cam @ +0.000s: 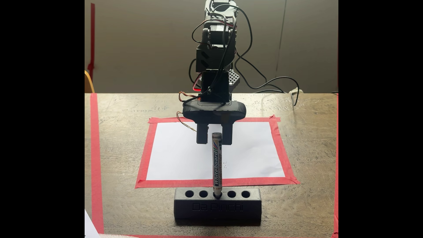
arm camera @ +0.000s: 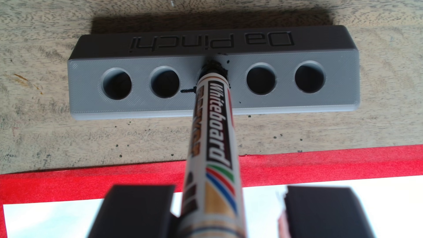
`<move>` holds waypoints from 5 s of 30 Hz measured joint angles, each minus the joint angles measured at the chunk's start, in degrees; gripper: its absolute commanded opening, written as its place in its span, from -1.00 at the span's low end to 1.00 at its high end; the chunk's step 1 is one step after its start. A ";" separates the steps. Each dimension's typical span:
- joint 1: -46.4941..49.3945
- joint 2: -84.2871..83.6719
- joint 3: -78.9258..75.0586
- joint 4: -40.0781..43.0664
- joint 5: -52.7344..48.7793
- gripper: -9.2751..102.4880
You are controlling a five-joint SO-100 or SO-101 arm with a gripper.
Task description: Pick up a pen
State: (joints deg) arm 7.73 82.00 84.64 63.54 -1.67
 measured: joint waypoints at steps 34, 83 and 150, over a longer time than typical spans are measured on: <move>-0.26 0.00 0.09 0.97 0.00 0.26; -0.44 5.19 0.26 4.13 0.09 -0.85; 3.60 16.44 2.64 41.31 -11.60 -0.85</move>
State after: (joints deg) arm 11.34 98.44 87.28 104.85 -13.27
